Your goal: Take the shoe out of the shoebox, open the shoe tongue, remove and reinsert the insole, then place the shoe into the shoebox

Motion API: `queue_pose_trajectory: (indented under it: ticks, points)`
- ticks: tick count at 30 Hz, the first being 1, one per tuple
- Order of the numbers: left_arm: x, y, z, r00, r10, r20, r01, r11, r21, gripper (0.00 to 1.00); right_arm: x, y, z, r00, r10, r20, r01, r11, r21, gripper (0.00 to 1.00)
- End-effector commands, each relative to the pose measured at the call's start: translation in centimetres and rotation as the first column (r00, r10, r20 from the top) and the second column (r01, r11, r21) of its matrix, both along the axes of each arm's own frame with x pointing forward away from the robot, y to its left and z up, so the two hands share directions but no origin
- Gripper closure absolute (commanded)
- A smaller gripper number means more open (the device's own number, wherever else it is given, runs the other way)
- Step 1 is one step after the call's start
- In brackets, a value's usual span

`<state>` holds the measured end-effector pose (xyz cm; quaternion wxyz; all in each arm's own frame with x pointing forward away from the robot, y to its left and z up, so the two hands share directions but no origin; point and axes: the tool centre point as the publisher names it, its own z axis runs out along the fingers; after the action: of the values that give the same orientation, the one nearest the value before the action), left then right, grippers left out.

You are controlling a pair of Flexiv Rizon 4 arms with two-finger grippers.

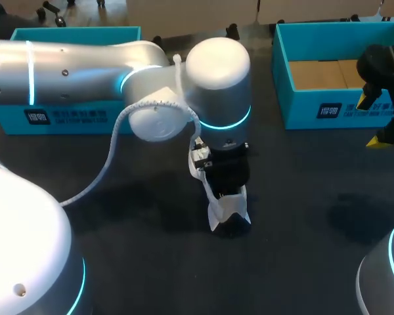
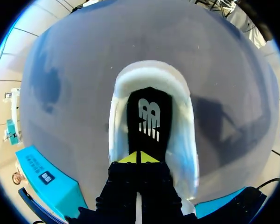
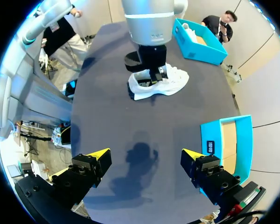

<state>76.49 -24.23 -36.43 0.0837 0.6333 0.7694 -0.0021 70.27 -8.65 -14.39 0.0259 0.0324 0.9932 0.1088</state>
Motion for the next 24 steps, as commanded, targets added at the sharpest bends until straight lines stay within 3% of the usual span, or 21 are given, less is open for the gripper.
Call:
queue_pose_trajectory:
  ticks: [1,12,19,24]
  points:
    - [-0.36,0.65,0.71,1.0,0.001,0.009,-0.001,1.0,-0.003,1.0,0.16,0.05,-0.02,1.0,0.0,-0.003,0.0,1.0,-0.002,0.0]
    - [-0.36,0.65,0.71,1.0,0.001,0.009,-0.001,1.0,-0.003,1.0,0.16,0.05,-0.02,1.0,0.0,-0.003,0.0,1.0,-0.002,0.0]
    - [-0.3,1.26,0.74,0.987,0.007,0.163,-0.015,0.999,0.045,1.0,0.16,0.05,-0.02,1.0,0.0,-0.003,0.0,1.0,-0.002,0.0]
    - [0.26,1.59,0.94,0.982,0.018,0.186,-0.026,0.999,0.039,1.0,0.16,0.05,-0.02,1.0,0.0,-0.003,0.0,1.0,-0.002,0.0]
